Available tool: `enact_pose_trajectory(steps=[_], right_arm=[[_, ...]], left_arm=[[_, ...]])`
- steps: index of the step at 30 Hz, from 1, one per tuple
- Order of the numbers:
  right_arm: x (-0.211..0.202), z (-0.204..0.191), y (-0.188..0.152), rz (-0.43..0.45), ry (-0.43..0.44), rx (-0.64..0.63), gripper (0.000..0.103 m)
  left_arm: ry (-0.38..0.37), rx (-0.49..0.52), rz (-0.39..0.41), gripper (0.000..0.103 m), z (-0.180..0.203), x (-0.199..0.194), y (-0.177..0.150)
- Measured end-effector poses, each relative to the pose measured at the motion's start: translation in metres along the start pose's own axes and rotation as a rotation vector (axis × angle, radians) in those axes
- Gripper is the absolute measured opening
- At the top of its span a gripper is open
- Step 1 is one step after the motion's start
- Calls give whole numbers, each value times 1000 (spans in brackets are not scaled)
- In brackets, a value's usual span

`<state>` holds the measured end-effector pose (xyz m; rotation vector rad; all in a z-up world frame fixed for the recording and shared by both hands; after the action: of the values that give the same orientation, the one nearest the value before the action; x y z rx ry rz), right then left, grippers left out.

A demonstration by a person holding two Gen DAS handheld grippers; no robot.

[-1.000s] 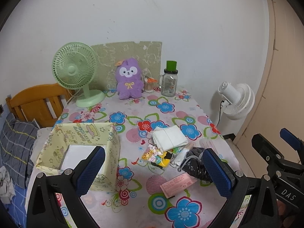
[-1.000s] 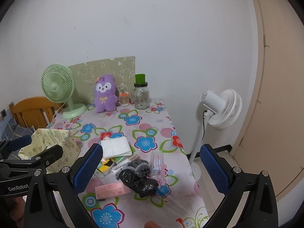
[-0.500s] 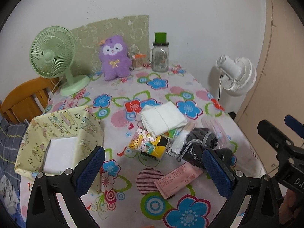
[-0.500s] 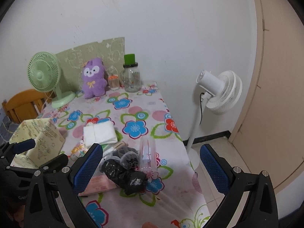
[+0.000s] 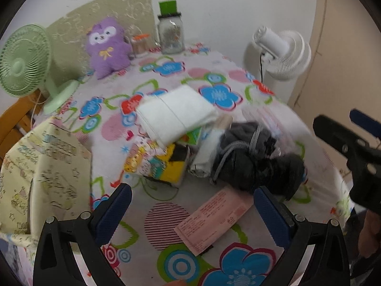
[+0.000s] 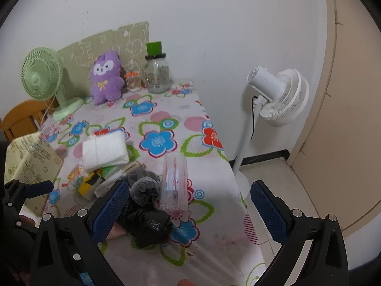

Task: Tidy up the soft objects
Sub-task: 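Reach the left tool to the pink paper packet while the right tool approaches the black bundle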

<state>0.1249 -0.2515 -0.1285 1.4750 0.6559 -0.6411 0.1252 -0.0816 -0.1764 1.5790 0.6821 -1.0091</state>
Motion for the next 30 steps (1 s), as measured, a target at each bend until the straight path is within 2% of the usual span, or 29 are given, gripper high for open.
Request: enact_pose_trajectory(steps=[6, 12, 19, 30], right_arm=[[23, -5, -9, -64, 30, -31, 103], [44, -16, -17, -127, 59, -72, 103], [65, -21, -25, -186, 98, -71, 103], [72, -26, -27, -211, 163, -57, 103]], left_arm=[[-15, 28, -60, 103, 2, 22, -7], [-80, 82, -133, 103, 9, 44, -16], [-124, 147, -109, 103, 8, 44, -16], [-189, 241, -73, 103, 7, 49, -10]])
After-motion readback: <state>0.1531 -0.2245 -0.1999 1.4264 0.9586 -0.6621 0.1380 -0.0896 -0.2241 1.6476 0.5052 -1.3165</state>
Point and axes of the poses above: each gripper's, at about its wrist camera, not at the fingertips, and x roughly the way its jaws point, z to its right, y to its top, the point moved 3 cm from there along x, roughly the way its jaws point, and after that the axes turned 5 degrees about -z, right-handed, at the moved point
